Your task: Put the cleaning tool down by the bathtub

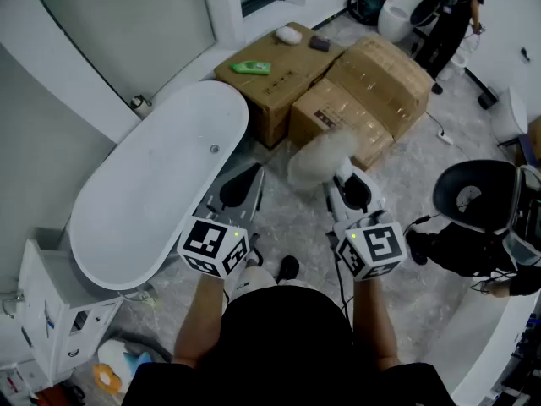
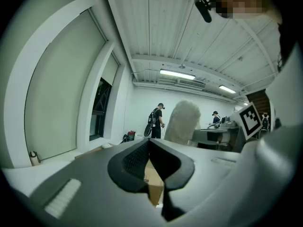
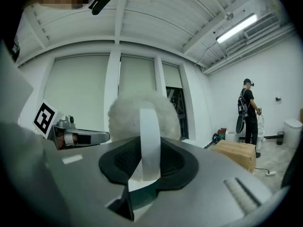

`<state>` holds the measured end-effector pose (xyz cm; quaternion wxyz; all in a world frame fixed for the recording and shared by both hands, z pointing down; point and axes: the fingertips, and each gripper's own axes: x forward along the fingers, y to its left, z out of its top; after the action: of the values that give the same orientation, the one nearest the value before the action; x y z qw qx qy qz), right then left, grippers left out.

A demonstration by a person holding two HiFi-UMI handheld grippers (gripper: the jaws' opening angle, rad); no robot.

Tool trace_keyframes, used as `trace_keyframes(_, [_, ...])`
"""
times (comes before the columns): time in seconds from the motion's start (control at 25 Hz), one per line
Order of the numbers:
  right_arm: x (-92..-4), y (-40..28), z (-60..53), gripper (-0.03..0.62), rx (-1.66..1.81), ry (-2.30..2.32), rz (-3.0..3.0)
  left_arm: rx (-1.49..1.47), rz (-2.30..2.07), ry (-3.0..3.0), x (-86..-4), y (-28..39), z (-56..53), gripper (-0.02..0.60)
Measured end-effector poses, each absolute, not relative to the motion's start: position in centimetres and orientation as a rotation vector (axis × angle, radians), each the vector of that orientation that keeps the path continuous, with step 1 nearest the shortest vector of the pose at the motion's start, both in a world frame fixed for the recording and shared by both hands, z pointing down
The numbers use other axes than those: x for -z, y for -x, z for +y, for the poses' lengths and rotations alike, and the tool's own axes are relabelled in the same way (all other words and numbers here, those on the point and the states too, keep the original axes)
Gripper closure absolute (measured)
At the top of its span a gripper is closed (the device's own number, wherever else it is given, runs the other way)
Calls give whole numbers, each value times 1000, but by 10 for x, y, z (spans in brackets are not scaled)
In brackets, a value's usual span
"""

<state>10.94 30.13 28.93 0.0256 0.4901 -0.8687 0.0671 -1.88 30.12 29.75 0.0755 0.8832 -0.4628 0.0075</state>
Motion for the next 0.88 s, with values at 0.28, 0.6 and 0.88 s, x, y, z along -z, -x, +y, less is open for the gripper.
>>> trace_keyframes(0.28, [-292,-114,314,496,-198,-1513,-2681,-10,-1405,-2647,-297,19,308,584])
trace_keyframes(0.6, [-293,-117,324,494,-246,-1503,-2734,-1,-1430,-2629,-297,14,314,584])
trace_keyframes(0.88, [-292,-113,318,494,-264,-1505,-2773,-26,-1428,-2593,-307,14,306,583])
